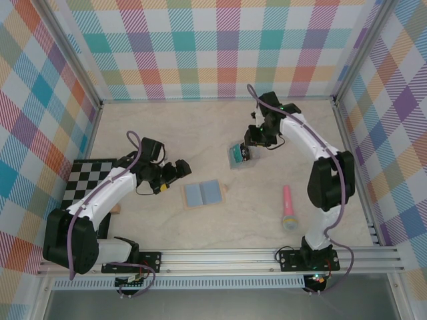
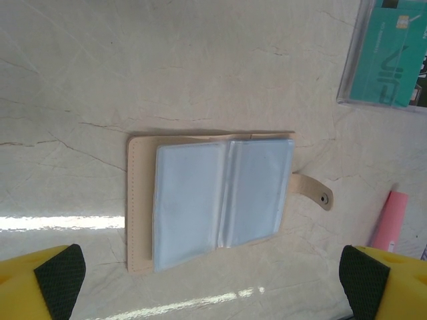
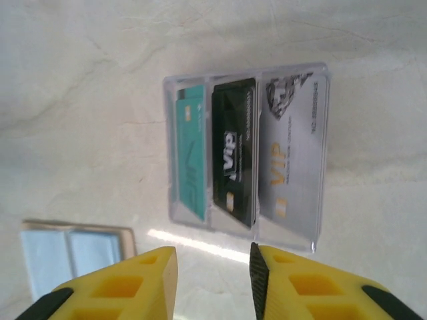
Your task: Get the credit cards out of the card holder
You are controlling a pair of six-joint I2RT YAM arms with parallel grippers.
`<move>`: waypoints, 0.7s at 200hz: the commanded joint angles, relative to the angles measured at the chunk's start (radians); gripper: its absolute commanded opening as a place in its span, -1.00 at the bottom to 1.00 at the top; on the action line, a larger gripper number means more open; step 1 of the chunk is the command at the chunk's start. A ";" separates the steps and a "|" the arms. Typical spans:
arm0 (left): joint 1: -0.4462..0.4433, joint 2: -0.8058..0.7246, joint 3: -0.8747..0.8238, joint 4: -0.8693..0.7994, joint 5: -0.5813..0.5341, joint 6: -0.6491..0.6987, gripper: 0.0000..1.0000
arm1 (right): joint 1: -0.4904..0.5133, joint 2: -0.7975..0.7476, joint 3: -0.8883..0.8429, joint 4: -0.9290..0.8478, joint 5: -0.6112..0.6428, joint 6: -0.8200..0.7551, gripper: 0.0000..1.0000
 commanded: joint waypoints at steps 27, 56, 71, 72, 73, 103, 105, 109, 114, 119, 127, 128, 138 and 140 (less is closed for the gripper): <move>0.012 0.009 -0.004 -0.028 -0.010 -0.030 0.98 | 0.080 -0.190 -0.194 0.089 -0.034 0.166 -0.16; 0.000 0.030 -0.005 -0.026 0.008 -0.029 0.92 | 0.204 -0.219 -0.272 0.131 0.006 0.247 -0.12; -0.010 0.042 0.000 -0.034 0.002 -0.030 0.92 | 0.274 -0.202 -0.286 0.155 0.011 0.282 -0.09; -0.011 0.042 -0.001 -0.035 0.001 -0.031 0.92 | 0.279 -0.200 -0.287 0.157 0.011 0.284 -0.09; -0.012 0.044 -0.001 -0.035 0.001 -0.031 0.91 | 0.282 -0.197 -0.287 0.159 0.011 0.285 -0.09; -0.045 0.074 -0.007 -0.023 -0.002 -0.048 0.76 | 0.388 -0.105 -0.267 0.191 -0.009 0.322 -0.09; -0.047 0.076 -0.007 -0.021 -0.002 -0.049 0.75 | 0.391 -0.099 -0.265 0.196 -0.016 0.323 -0.09; -0.053 0.079 -0.010 -0.018 -0.003 -0.052 0.71 | 0.396 -0.086 -0.264 0.205 -0.029 0.327 -0.10; -0.060 0.083 -0.012 -0.013 -0.005 -0.058 0.68 | 0.400 -0.072 -0.263 0.213 -0.038 0.333 -0.11; -0.067 0.087 -0.017 -0.006 -0.007 -0.064 0.66 | 0.405 -0.059 -0.260 0.219 -0.045 0.337 -0.11; -0.078 0.092 -0.024 0.006 -0.010 -0.072 0.62 | 0.410 -0.040 -0.255 0.228 -0.053 0.339 -0.12; -0.079 0.092 -0.024 0.007 -0.010 -0.073 0.61 | 0.411 -0.039 -0.254 0.229 -0.053 0.338 -0.12; -0.092 0.101 -0.032 0.016 -0.019 -0.084 0.55 | 0.416 -0.012 -0.245 0.230 -0.052 0.335 -0.13; -0.095 0.101 -0.034 0.018 -0.020 -0.085 0.54 | 0.417 -0.007 -0.243 0.229 -0.052 0.334 -0.13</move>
